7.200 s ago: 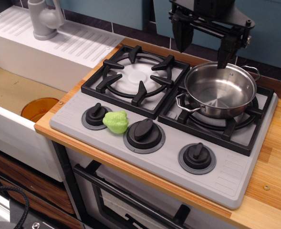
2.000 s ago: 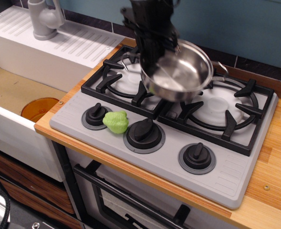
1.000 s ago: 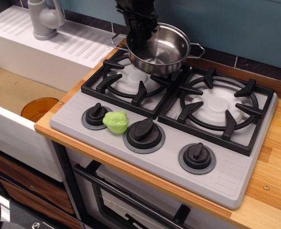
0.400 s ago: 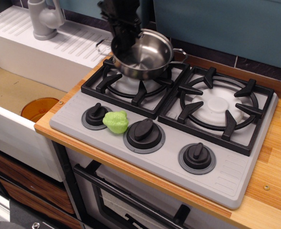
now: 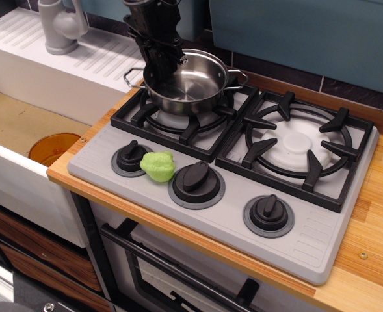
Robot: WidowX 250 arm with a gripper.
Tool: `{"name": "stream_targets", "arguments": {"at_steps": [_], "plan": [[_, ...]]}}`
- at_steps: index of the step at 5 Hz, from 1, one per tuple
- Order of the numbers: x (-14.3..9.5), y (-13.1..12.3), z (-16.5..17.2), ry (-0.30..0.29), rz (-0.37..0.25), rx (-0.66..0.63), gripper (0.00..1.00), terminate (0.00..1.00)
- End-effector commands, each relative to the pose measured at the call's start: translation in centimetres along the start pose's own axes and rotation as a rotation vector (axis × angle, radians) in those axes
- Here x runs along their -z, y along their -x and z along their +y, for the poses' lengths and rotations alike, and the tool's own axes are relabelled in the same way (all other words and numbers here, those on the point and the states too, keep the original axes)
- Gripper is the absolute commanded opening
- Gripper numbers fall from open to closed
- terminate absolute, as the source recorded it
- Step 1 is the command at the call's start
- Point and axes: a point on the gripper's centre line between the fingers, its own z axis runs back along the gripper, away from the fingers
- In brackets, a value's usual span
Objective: Put pot or pan on stove and put cauliflower in pot or pan
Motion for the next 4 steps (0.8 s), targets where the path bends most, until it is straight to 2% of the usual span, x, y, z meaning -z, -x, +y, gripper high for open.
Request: {"name": "stream_targets", "arguments": {"at_steps": [1,4], "plan": [[-3.7,-1.5,-0.5,-0.042,-0.053,0.000,1.00,0.00],[-7.2,-2.0,-0.9,-0.048,-0.011,-0.010,1.00,0.00]]}}
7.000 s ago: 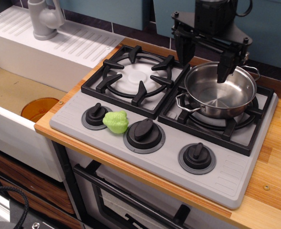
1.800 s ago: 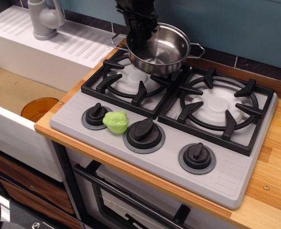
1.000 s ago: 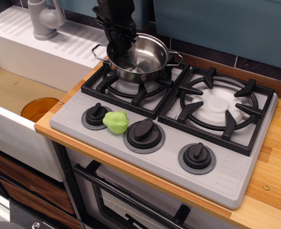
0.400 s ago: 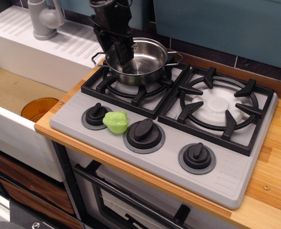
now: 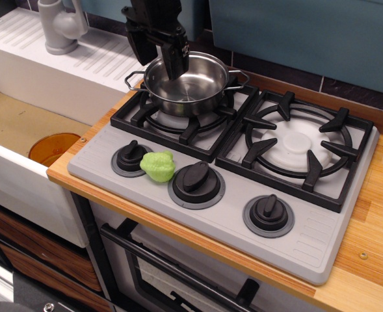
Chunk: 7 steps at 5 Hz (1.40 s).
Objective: Put pot or pan on stove and put cauliflower in pot or pan
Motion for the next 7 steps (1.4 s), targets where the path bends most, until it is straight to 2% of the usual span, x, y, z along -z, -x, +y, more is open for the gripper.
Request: {"name": "stream_targets", "arguments": {"at_steps": [1,2,6,7], "plan": [[-6.6,-1.5,-0.2,-0.083,-0.067,0.027,1.00,0.00],[-8.7,-1.0,-1.2,-0.098,-0.025,0.024,1.00,0.00],[-8.7,-1.0,-1.2,-0.098,-0.025,0.024,1.00,0.00],[-9.3,1.5,-2.9,-0.210,-0.052,-0.003,1.00,0.00]]}}
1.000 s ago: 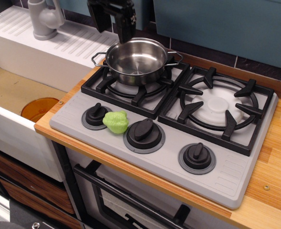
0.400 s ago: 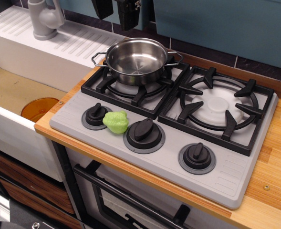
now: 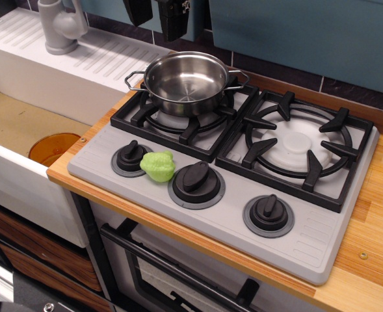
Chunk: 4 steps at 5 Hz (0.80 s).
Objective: Put pot or pan on stove and put cauliflower in pot or pan
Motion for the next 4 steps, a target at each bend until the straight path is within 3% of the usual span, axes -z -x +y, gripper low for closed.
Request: {"name": "stream_targets", "arguments": {"at_steps": [1,3,4], "plan": [[-3.9,4.2,-3.0,-0.196,-0.132,-0.039,1.00,0.00],[-3.4,8.3,-5.0,-0.271,-0.186,-0.065,1.00,0.00],[-2.3,9.2,-5.3,-0.278,-0.216,-0.064,1.00,0.00]]}}
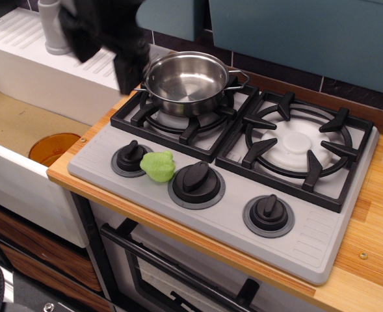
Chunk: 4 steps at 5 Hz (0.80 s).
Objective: Put pot or pan on stove and put cauliflower in pot or pan
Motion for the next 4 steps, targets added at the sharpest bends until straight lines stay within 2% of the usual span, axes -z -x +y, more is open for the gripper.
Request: {"name": "stream_targets", "arguments": {"at_steps": [1,4], "plan": [[1.1,0.4,-1.2,-0.019,-0.074,-0.010,1.00,0.00],[4.3,0.1,-2.9,0.097,-0.073,-0.023,1.00,0.00]]}}
